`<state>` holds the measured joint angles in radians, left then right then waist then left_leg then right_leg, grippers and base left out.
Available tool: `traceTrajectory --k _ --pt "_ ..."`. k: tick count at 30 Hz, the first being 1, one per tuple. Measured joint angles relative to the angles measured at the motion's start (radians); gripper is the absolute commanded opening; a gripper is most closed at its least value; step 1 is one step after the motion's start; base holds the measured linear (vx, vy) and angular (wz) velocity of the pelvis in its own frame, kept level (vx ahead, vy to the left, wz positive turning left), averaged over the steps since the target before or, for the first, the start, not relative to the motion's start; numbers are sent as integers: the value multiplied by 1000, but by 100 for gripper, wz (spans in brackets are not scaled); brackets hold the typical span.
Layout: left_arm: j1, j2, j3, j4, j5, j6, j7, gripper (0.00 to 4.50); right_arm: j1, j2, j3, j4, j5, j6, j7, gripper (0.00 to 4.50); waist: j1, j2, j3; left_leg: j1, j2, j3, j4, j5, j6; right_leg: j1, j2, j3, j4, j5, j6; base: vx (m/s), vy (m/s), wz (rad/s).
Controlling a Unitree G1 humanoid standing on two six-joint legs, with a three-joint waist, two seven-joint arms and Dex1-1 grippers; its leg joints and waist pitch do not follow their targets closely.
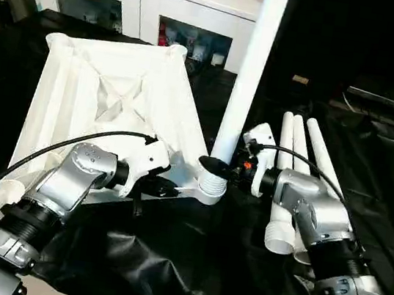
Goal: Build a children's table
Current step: Insert table leg to table base
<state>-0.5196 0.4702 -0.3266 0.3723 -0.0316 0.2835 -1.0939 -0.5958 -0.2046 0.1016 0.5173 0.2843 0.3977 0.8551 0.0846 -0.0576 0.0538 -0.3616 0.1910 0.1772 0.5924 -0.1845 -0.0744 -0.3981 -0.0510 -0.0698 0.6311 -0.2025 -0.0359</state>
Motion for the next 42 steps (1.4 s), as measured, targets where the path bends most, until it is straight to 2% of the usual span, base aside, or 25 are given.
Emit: traceTrajectory --k 4,6,8,16,20,26,36,42 --pt "1 0 -1 -3 4 2 -1 0 17 11 -23 14 17 -30 0 188 1 0 0 0 0 0 0 0 0 0 0 0 0 0 0 0 0 0" --pt "1 -1 -5 -4 5 2 -5 0 58 32 -60 17 41 -75 -2 188 4 -1 -1 1 0 0 0 -1 1 1 0 0 0 0 0 0 0 0" --pt "1 -2 -6 -4 6 2 -6 0 76 37 -72 18 59 -99 -3 188 4 0 -1 2 0 0 0 -1 1 2 0 0 0 0 0 0 0 0" --pt "-2 -9 -16 10 8 2 -8 0 159 69 -124 24 106 -201 -3 188 6 3 -2 13 0 0 -1 -1 1 12 0 0 -3 -2 1 0 0 0" --pt "-6 -12 -23 18 8 -3 -8 0 178 73 -123 21 106 -244 -3 188 6 5 -3 13 0 0 -1 -2 1 14 0 0 -4 -1 1 0 0 0" --pt "-23 -24 -34 45 10 -15 -18 0 248 71 -100 -40 69 -346 -18 188 13 13 -4 12 -1 0 -1 -3 3 15 -1 -1 -6 -2 2 0 0 0" --pt "-34 -30 -39 70 13 -31 -27 0 276 61 -62 -81 23 -393 -46 188 18 15 -4 12 -1 0 -2 -3 3 15 -1 -1 -6 -2 3 0 0 0" --pt "-34 -21 -39 70 16 -38 -27 0 261 39 -23 -91 -17 -401 -35 188 12 15 -4 13 -1 0 -2 -3 3 15 -1 -1 -6 -3 3 0 0 0"
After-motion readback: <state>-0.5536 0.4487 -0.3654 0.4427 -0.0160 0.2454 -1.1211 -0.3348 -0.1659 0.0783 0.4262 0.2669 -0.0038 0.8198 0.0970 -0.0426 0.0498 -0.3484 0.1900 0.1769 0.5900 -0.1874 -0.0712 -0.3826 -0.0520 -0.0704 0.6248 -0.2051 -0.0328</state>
